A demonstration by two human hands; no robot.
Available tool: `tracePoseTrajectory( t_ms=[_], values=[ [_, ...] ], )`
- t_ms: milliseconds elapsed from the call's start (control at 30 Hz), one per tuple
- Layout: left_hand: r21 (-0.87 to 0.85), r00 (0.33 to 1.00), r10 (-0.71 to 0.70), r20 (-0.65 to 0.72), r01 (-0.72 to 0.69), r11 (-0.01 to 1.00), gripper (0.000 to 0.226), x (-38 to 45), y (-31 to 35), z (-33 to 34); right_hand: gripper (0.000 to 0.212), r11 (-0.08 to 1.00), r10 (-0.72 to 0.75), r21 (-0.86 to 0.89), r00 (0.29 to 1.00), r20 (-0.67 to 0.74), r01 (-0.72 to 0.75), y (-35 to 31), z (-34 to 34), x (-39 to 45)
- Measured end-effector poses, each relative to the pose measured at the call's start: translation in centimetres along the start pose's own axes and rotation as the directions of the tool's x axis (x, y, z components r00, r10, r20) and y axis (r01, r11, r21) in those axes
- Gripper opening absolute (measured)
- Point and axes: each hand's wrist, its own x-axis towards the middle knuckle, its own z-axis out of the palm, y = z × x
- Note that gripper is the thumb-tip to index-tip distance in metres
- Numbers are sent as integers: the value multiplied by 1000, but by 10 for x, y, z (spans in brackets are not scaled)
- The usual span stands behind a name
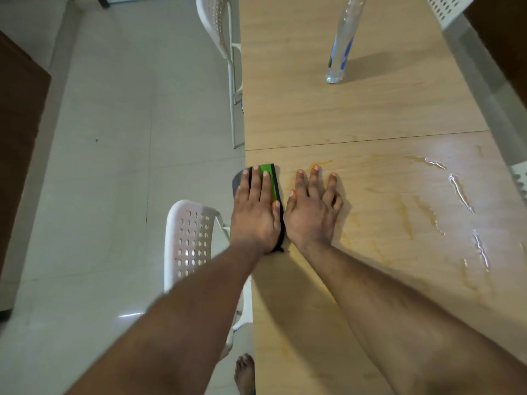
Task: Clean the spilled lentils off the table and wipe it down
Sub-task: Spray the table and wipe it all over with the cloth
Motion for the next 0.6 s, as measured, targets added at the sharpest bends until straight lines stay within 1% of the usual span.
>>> tracePoseTrajectory(
  t_ms=[100,233,333,367,467,533,600],
  values=[
    [38,1000,-12,4,12,999,71,34,-9,0,61,999,-1,38,1000,-23,2,0,1,0],
    [51,998,-63,1,63,997,71,15,2,4,59,996,5,87,999,-39,-2,4,-2,1],
    [28,998,-67,-10,67,997,69,-55,18,3,57,993,-5,114,999,-44,10,5,-7,-1],
    [18,998,-56,-9,56,998,68,-91,24,0,57,991,-16,130,999,-35,20,5,-8,-7],
    [-2,999,-44,6,44,999,67,-163,41,3,55,980,-94,174,996,-6,94,13,-15,-13],
    [-11,999,-37,-1,37,999,67,-179,45,4,54,968,-180,181,984,6,176,25,-20,-31],
    [-6,999,-40,2,40,999,67,-178,43,4,52,952,-249,183,969,-1,245,39,-18,-59]
  ],
)
